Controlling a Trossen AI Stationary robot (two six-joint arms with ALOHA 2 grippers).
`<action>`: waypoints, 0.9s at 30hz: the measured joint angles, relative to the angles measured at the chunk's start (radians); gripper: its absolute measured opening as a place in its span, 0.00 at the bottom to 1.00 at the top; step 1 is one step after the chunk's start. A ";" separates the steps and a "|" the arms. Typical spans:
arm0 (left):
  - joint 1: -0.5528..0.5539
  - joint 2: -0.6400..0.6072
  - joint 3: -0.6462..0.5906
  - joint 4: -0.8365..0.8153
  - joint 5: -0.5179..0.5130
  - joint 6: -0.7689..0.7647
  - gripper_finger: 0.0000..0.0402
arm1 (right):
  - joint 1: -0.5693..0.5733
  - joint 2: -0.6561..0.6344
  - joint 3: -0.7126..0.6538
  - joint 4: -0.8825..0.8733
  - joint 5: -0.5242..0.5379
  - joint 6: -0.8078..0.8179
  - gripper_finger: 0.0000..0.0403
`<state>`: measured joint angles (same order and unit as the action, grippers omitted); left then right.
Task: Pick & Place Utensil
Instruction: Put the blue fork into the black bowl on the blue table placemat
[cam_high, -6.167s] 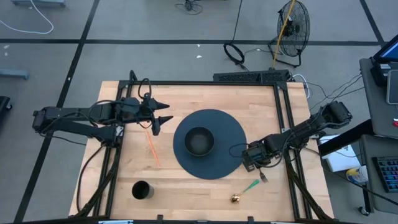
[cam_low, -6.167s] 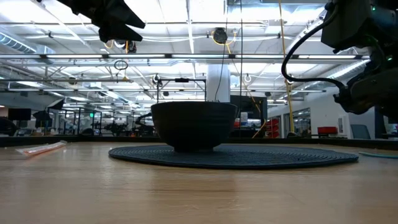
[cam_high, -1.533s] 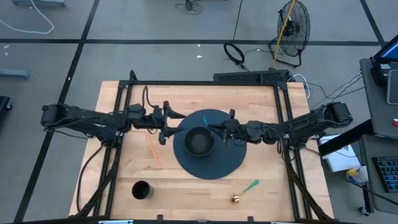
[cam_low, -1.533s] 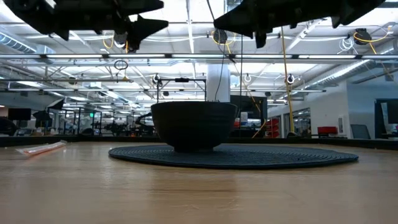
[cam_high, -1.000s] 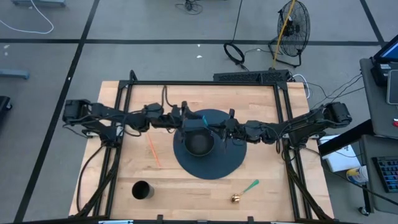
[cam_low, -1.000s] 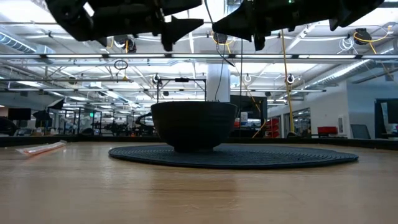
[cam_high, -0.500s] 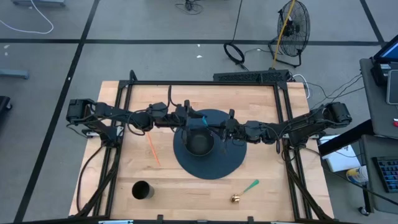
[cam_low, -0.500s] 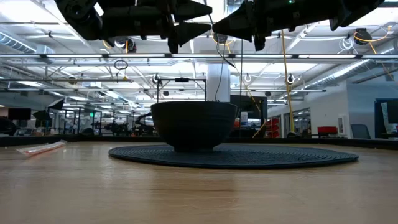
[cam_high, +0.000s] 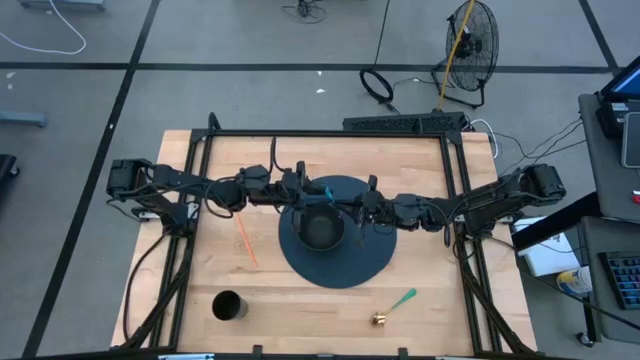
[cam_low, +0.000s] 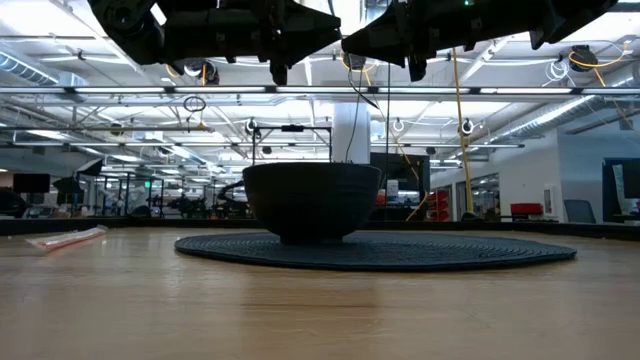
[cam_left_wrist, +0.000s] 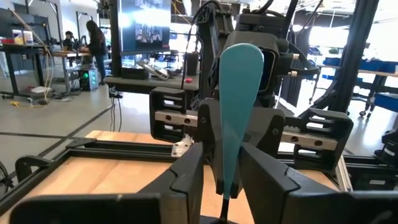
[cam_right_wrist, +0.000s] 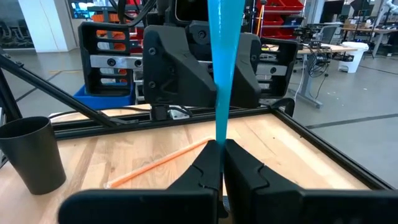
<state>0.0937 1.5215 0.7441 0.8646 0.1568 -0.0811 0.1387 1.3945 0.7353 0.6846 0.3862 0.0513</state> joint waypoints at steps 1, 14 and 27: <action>0.000 0.000 0.000 0.000 0.000 0.000 0.26 | 0.000 0.000 0.000 0.000 0.000 0.000 0.00; 0.000 0.000 0.000 0.000 0.000 -0.001 0.25 | 0.000 0.000 0.000 0.000 0.000 -0.003 0.00; 0.000 0.008 0.000 -0.002 0.027 0.005 0.38 | -0.003 0.000 0.000 0.012 -0.016 -0.011 0.00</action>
<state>0.0937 1.5300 0.7441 0.8626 0.1835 -0.0761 0.1358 1.3941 0.7349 0.6970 0.3701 0.0399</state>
